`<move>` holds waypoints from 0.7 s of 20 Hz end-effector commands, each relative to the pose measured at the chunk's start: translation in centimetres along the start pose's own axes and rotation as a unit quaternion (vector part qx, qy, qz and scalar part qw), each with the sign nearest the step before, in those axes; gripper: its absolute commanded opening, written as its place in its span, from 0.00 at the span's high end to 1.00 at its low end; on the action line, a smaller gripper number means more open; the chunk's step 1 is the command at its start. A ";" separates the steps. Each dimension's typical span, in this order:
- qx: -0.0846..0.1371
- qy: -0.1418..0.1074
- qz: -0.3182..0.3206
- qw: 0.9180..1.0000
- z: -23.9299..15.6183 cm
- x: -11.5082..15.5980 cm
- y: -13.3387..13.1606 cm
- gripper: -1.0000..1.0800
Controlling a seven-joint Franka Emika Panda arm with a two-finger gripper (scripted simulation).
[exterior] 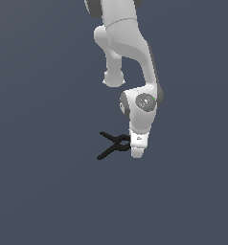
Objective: Pick up the object and move it to a goal position.
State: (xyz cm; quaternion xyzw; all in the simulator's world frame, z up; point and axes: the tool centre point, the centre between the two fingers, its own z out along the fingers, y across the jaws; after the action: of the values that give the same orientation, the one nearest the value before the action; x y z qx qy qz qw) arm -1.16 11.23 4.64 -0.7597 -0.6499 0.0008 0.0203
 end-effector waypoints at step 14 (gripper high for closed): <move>-0.001 0.001 0.000 1.000 -4.3 -0.1 -2.1 1.00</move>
State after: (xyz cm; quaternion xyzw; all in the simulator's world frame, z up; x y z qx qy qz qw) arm -3.16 11.26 8.88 -0.7600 -0.6496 0.0000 0.0198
